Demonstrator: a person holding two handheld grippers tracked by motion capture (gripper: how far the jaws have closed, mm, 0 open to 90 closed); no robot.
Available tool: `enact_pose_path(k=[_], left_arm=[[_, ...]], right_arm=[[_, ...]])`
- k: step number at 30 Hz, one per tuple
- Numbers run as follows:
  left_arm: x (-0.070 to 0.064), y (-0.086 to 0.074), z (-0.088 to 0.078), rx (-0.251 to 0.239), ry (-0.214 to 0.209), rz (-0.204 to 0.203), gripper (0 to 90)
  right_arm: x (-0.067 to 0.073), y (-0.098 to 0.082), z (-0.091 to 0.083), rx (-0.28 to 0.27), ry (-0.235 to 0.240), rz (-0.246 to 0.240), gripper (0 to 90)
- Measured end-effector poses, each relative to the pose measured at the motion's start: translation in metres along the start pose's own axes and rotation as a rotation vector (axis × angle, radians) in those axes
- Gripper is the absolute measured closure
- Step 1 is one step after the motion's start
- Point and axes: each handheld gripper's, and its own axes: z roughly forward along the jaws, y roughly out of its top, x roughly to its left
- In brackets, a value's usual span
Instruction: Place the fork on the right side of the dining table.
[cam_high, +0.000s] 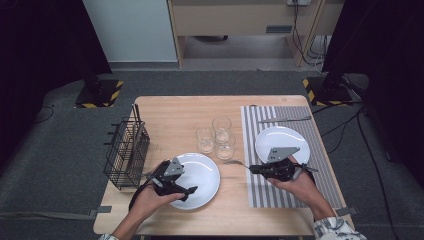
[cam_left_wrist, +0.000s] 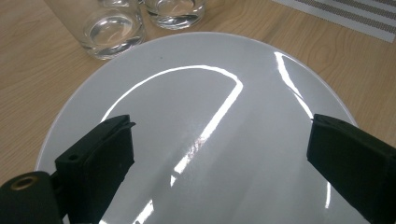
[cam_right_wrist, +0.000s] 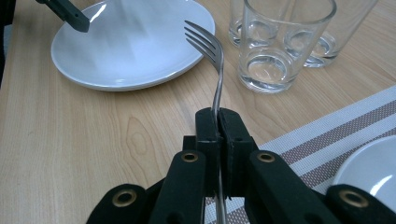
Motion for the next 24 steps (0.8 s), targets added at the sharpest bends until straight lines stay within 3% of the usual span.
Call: enact_pose_path(k=[24], left_arm=[[0.004,-0.007,0.0,0.006,0.027,-0.016,4.6]], right_arm=[[-0.004,-0.013,-0.016,-0.001,-0.04,0.022,87.7]])
